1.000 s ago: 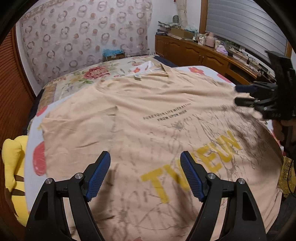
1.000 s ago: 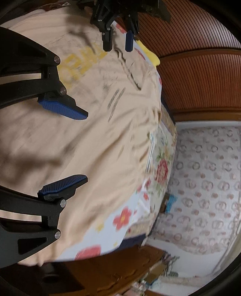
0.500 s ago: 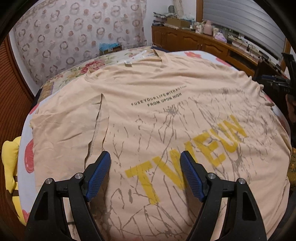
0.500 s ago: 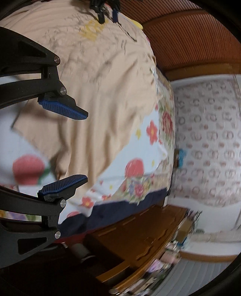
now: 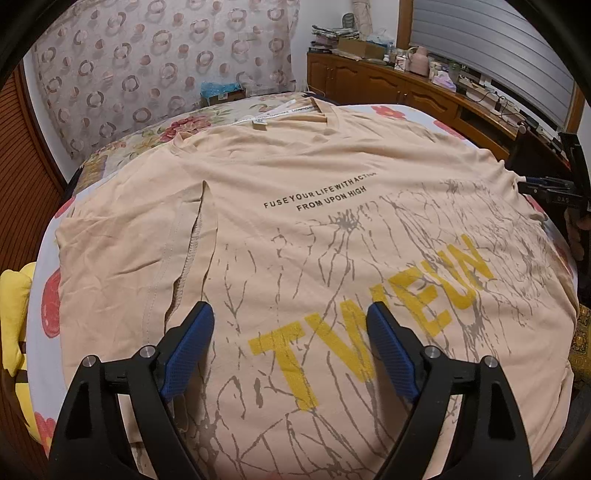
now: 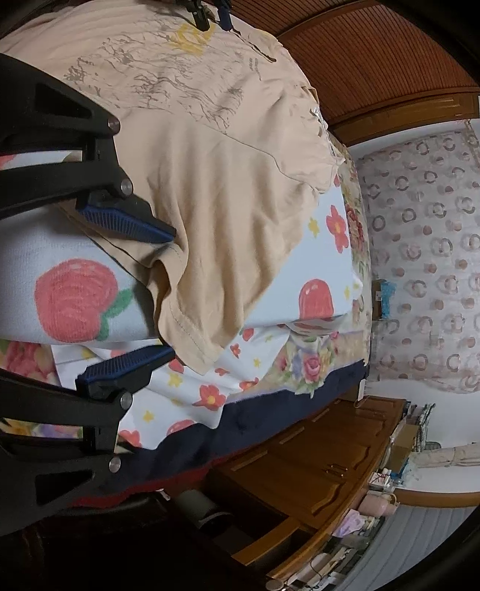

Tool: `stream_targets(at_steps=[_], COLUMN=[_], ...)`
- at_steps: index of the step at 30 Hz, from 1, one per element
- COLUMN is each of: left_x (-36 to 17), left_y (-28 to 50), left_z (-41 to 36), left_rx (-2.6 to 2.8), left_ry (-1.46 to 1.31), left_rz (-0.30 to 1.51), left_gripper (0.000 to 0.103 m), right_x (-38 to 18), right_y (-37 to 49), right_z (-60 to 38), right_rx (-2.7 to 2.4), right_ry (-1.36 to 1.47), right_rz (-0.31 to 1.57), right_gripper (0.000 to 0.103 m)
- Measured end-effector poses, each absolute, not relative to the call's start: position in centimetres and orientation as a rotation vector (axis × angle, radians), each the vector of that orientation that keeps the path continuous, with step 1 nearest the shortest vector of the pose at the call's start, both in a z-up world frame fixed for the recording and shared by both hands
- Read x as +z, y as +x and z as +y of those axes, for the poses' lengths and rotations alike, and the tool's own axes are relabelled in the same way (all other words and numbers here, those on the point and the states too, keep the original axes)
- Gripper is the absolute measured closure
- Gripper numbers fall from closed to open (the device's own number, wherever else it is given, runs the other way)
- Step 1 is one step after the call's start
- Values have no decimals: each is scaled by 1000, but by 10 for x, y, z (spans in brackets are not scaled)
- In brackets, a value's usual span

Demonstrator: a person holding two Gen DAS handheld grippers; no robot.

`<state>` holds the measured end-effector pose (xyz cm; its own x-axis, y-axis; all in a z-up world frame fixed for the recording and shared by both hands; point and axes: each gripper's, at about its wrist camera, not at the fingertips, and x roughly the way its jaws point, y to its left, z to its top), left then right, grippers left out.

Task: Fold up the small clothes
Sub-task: 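Move the right tool to the opposite side edge of the shirt, then grasp the opposite side edge with the right tool and fold it inward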

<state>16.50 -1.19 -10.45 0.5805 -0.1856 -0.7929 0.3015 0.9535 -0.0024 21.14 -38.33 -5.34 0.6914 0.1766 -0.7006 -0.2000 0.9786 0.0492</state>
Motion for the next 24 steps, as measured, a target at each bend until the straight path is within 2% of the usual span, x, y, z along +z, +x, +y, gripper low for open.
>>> stream_targets(at_steps=[4, 5, 6, 7, 8, 16, 24], left_x=[-104, -105, -105, -106, -107, -109, -104], left_y=[165, 165, 166, 166, 168, 169, 164], left_z=[-11, -11, -11, -10, -9, -9, -5], left_rx=[-286, -285, -279, -276, -266, -247, -242], left_ry=[138, 137, 134, 129, 129, 122, 126], left_rz=[909, 910, 913, 917, 924, 935, 922], left_gripper=[17, 15, 14, 9, 3, 0, 0], right_x=[-55, -53, -54, -56, -57, -48, -8], right_y=[208, 207, 205, 204, 204, 199, 179], right_z=[-385, -384, -383, -383, -382, -376, -339], right_rx=[206, 201, 210, 214, 214, 262, 390], right_ry=[-59, -73, -76, -79, -88, -114, -133], right_rz=[764, 758, 758, 758, 758, 709, 591], right_gripper=[67, 80, 87, 89, 96, 97, 97])
